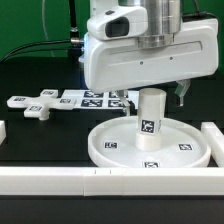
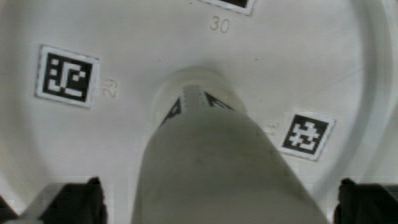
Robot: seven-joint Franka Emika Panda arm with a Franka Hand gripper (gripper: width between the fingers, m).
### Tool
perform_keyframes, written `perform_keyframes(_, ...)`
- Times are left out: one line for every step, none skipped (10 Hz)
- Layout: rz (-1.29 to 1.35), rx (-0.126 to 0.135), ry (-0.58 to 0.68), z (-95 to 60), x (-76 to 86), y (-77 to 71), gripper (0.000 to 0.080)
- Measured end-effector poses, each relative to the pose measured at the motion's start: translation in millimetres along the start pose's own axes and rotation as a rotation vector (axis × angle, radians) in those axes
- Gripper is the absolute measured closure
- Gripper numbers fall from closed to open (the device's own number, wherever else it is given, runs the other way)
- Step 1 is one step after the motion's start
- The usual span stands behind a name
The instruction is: Assemble round table
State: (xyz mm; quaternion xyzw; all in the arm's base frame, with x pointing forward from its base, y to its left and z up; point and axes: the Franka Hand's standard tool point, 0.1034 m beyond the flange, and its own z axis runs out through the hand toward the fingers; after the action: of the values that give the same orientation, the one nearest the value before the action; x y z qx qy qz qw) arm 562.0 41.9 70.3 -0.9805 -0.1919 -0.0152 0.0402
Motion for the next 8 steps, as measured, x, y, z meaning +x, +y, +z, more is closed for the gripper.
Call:
perform_keyframes(-0.071,-0.003,-0.002,-0.6,0.3,-0.2,0.0151)
perform_keyframes(-0.132,-0.005,-0.001,-1.5,0.8,0.2,0.0151)
perform_keyframes(-0.204,-0.006,-0.002,-1.0,0.1,1.5,0.0151)
perform_keyframes(-0.267,-0.007,-0.003,-1.0,-0.3,2.6,0.0151)
perform_keyframes(-0.321,-0.010,-0.005,-1.1,-0.7,3.6,0.0151)
perform_keyframes(-0.402,-0.019,-0.013,-1.1,-0.9,4.0,0.0151)
perform_keyframes(-0.527,-0.033,-0.028,-0.8,-0.4,1.9,0.0151)
perform_keyframes(-0.596,-0.036,-0.033,-0.5,0.5,-1.0,0.0151)
